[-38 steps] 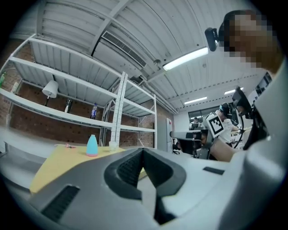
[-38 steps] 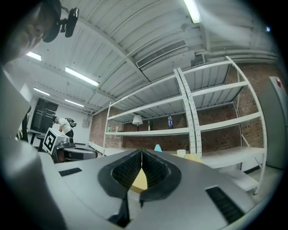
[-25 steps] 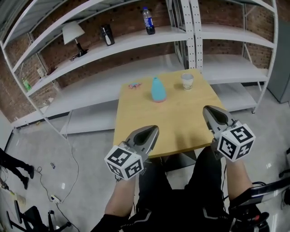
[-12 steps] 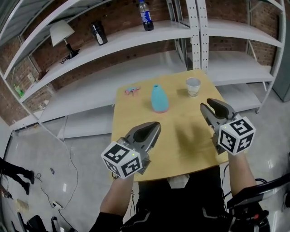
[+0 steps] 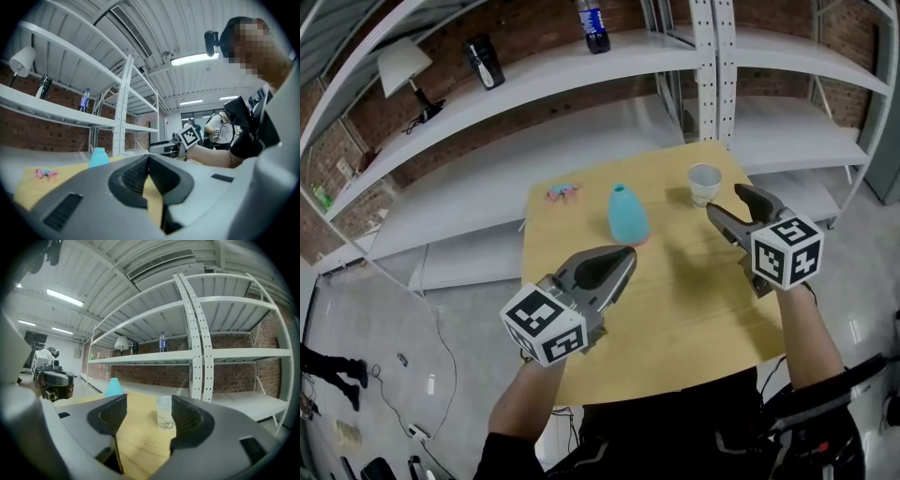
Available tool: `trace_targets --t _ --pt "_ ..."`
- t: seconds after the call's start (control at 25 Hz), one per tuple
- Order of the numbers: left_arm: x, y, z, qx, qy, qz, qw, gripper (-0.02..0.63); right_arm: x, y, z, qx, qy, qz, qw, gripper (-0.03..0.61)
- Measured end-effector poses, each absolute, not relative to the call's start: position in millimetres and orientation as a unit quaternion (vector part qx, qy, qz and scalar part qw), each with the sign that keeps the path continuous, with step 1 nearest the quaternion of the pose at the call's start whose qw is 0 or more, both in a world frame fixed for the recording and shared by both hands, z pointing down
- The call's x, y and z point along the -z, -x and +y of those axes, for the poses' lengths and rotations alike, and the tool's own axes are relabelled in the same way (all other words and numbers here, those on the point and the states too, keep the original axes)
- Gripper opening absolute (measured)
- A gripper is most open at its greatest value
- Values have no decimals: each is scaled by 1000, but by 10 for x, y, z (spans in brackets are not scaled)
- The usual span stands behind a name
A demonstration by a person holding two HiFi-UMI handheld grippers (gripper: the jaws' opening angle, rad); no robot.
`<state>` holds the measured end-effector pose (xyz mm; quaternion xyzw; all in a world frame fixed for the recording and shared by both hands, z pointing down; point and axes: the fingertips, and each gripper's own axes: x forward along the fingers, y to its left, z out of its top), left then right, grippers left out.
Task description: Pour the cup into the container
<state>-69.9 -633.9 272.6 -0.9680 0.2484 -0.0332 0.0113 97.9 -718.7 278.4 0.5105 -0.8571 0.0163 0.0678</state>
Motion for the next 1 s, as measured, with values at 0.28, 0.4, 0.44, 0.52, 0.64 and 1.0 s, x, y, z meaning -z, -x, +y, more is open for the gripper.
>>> trace_targets --t 0.28,0.4,0.44,0.52,0.64,1.0 --pt "-3048 586 -6585 48 975 216 -5 2 -3108 -1119 -7664 -53 -529 -842 96 305" --pt "-3194 522 -6642 78 976 204 13 2 -3230 -1153 -7818 -70 -533 -837 103 318" --pt "-3213 508 -6651 79 977 198 14 2 -3269 -1150 -7864 -75 -531 -838 107 319" --pt "-3218 494 -6676 69 979 190 9 2 -3343 -1137 -7945 -83 -525 -839 115 322" --pt "-3250 469 -6725 50 982 183 -12 2 -3428 -1122 -8035 -95 -521 -840 118 322" --pt "-3332 464 -6769 46 984 169 -25 2 -3514 -1068 -8198 -98 -513 -843 128 322"
